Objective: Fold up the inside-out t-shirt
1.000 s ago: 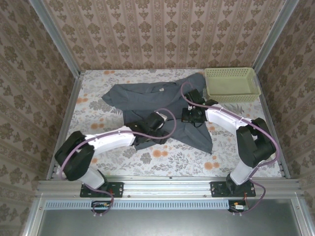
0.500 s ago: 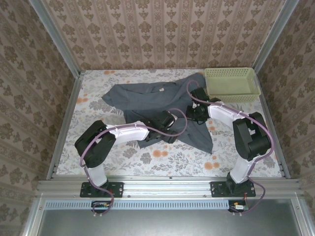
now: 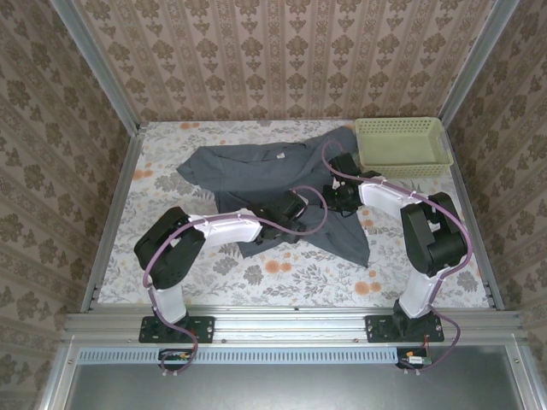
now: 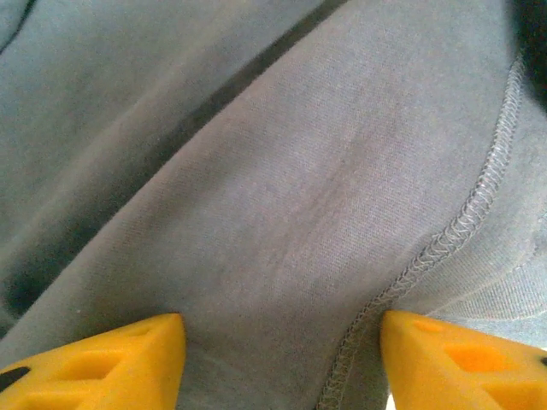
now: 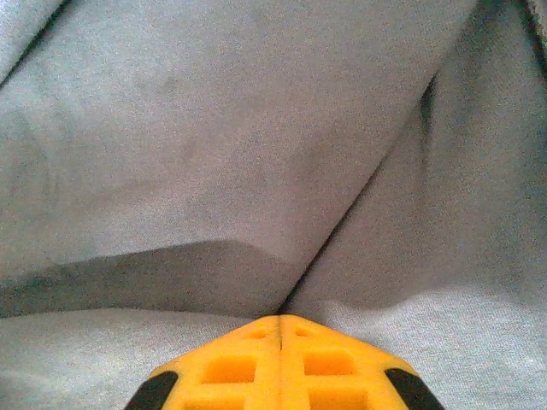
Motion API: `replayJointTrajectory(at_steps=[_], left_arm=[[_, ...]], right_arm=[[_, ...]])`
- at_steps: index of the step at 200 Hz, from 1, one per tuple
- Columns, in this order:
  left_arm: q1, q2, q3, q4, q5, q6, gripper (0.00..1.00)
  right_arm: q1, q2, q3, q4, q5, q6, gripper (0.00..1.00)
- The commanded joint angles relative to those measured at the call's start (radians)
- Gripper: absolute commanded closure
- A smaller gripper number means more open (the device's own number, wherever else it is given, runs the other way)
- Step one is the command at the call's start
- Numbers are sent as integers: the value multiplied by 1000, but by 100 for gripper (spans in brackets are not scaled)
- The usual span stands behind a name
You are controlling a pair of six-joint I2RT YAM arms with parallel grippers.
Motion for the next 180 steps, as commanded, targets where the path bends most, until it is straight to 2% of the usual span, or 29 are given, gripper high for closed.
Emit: replayJointTrajectory(at_steps=[1,45,79,112,149,180], left_arm=[[14,-40,-12,-22,-34,9,44],[5,-86,-56,-12,-8,28,45],[8,-118,-95,-9,16,15,45],[-8,-144,-129,14,82,11,45],[-29,-132,-137,13,49,17,35],[-29,-100,-115,-13,-15,17,38]], right_arm=[[-2,-3,2,0,5,-17,92],[-4,-7,14,-10,17,-28,85],[-3,-37,6,-14,19,-37,69],[-4,-92,-21,-16,16,-43,61],[-2,-150,-57,-12,16,-41,56],[-2,-186,-88,-14,19,-34,53]])
